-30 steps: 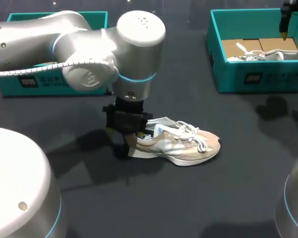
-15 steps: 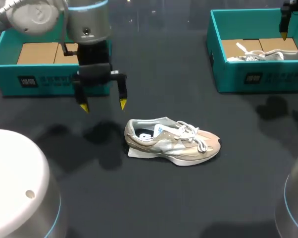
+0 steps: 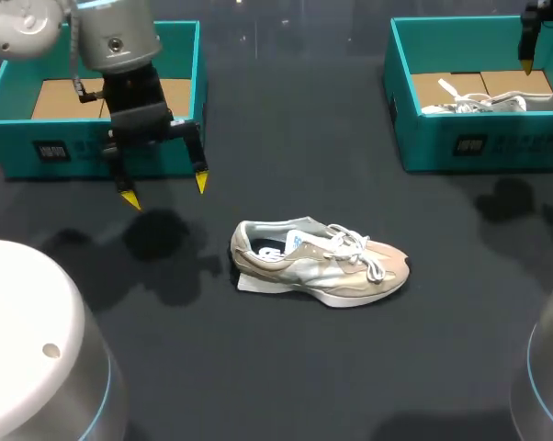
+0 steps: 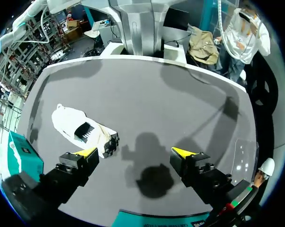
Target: Take the shoe out of the shoebox, open the shoe tongue, remove and reinsert the insole, then place the shoe into the shoebox
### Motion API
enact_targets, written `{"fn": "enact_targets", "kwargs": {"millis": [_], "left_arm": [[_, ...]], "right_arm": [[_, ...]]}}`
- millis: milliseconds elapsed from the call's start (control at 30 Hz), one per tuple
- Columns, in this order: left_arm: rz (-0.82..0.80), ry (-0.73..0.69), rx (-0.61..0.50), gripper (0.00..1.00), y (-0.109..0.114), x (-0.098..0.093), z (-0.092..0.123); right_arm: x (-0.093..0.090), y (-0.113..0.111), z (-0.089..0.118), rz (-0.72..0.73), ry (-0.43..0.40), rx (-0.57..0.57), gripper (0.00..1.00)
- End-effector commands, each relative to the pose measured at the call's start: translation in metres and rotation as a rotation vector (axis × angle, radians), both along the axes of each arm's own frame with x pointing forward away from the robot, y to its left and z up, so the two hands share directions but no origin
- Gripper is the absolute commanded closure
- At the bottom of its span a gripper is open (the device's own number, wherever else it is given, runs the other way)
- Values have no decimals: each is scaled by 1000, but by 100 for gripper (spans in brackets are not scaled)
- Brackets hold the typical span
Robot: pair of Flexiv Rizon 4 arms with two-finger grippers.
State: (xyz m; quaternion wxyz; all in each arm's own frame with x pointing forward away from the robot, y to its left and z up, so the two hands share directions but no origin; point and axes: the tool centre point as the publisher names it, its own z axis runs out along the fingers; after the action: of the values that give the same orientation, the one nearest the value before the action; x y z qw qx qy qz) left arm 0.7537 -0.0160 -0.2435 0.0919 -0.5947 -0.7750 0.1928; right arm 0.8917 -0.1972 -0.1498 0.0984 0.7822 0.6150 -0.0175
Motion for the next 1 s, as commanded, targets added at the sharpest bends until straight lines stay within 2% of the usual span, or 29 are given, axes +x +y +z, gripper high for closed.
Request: {"fn": "enact_targets", "kwargs": {"millis": [33, 100, 500, 700, 833, 1000], "left_arm": [[232, 198, -123, 0, 14, 4, -7], [254, 258, -153, 0, 19, 1, -9], [254, 258, -153, 0, 19, 1, -9], [412, 408, -239, 0, 16, -4, -20], [673, 545, -393, 0, 20, -4, -27], [673, 545, -393, 0, 20, -4, -27]], "right_arm": [[0, 0, 0, 0, 0, 0, 0], [0, 0, 0, 0, 0, 0, 0], [0, 0, 0, 0, 0, 0, 0], [0, 0, 0, 0, 0, 0, 0], [0, 0, 0, 0, 0, 0, 0], [0, 0, 0, 0, 0, 0, 0]]}}
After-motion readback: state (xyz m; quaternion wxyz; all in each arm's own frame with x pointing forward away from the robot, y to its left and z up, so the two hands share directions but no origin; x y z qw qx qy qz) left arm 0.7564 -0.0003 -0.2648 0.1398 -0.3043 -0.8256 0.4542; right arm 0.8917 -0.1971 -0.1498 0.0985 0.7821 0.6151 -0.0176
